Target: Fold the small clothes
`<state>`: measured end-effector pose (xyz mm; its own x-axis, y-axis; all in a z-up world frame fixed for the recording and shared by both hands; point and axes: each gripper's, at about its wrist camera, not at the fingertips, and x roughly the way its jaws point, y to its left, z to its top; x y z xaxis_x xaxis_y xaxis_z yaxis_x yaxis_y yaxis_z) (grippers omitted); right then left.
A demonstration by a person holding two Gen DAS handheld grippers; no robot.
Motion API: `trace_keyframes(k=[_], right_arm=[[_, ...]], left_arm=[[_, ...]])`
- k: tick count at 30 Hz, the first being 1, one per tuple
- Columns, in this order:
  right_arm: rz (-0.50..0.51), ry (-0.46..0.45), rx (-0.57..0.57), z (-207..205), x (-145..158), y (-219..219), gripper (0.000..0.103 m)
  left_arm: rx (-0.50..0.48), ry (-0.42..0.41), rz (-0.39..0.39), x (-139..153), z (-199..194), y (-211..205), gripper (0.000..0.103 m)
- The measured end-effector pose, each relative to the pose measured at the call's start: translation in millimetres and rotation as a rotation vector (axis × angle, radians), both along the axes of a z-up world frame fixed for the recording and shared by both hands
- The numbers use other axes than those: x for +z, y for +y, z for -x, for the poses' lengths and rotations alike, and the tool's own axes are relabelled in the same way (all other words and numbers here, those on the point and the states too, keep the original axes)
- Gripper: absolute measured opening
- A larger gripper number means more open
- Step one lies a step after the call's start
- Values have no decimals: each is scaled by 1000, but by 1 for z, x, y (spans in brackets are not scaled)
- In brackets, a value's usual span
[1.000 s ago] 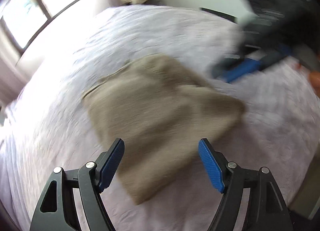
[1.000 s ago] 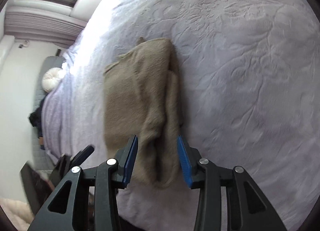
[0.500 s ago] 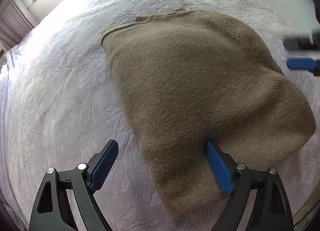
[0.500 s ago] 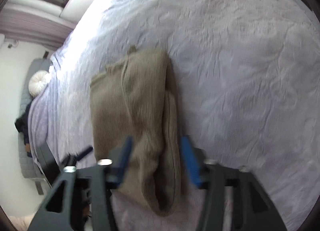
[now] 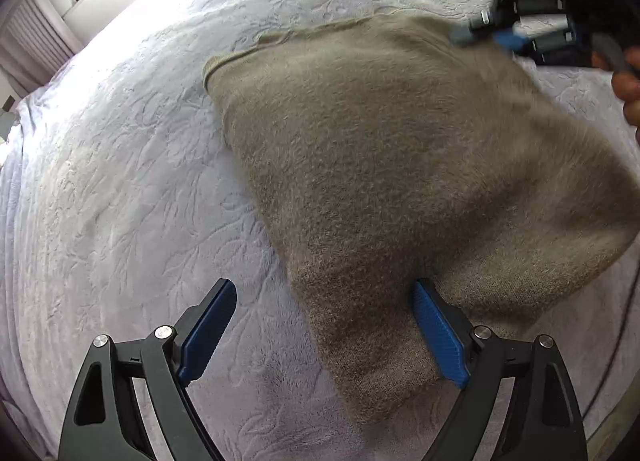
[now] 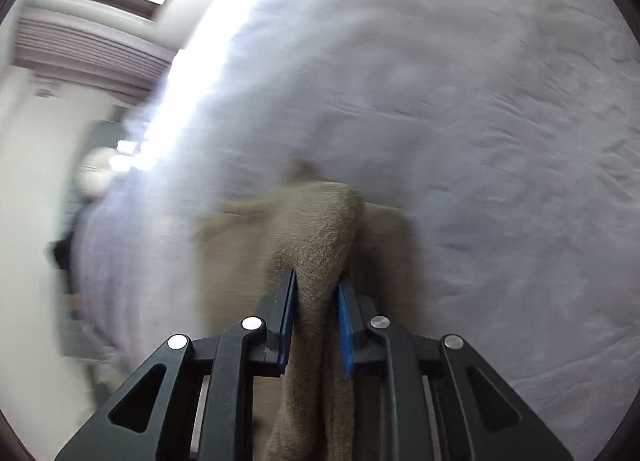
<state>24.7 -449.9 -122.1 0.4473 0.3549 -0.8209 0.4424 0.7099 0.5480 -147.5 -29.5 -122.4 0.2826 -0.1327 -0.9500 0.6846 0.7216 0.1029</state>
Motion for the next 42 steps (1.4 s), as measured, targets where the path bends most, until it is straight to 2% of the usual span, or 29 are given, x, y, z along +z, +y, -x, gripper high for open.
trace_keyframes(k=[1, 2, 3, 4, 10, 12, 14, 15, 16, 17, 18, 20, 23, 25, 33, 38, 41, 42], right_arm=[[-12, 34, -4, 1, -9, -1, 31], [-19, 31, -30, 9, -10, -4, 39], [-11, 16, -50, 18, -4, -5, 53], [1, 8, -58, 26, 2, -5, 58], [-67, -87, -2, 98, 42, 26, 58], [-103, -102, 18, 116, 43, 40, 54], [-107, -84, 37, 130, 37, 54, 31], [-100, -61, 41, 132, 31, 60, 11], [-72, -20, 43, 135, 21, 67, 9], [-49, 6, 38, 137, 13, 71, 9], [-26, 34, 23, 139, 2, 72, 9], [-5, 70, -18, 149, -14, 66, 8], [-84, 52, -94, 167, -22, 50, 10], [-65, 59, -102, 174, -18, 49, 16], [-26, 101, -111, 187, -4, 55, 17], [-25, 62, -141, 174, 8, 66, 17], [-17, 18, -124, 162, 18, 59, 18], [-15, 4, -120, 156, 21, 55, 21]], left_arm=[[11, 16, 7, 2, -2, 1, 90], [17, 18, 12, 3, -6, 1, 90], [24, 16, 16, 4, -11, 3, 90], [28, 13, 20, 7, -13, 5, 90], [57, 1, 38, 27, -28, 7, 90], [56, 0, 42, 30, -33, 0, 90], [29, -22, 10, 28, -27, -13, 90], [16, -31, -5, 23, -26, -12, 90], [0, -35, -11, 16, -25, -12, 90], [-2, -28, -10, 13, -26, -8, 92], [1, -22, -14, 10, -27, -3, 101], [4, -2, -8, 4, -28, 5, 103], [14, 31, 1, 3, -28, 15, 103], [12, 28, -10, 3, -27, 18, 103], [-2, 36, -54, 3, -10, 32, 103], [57, 71, -24, 14, -19, 42, 103], [117, 108, 46, 23, -39, 45, 103], [144, 121, 74, 26, -48, 45, 103]])
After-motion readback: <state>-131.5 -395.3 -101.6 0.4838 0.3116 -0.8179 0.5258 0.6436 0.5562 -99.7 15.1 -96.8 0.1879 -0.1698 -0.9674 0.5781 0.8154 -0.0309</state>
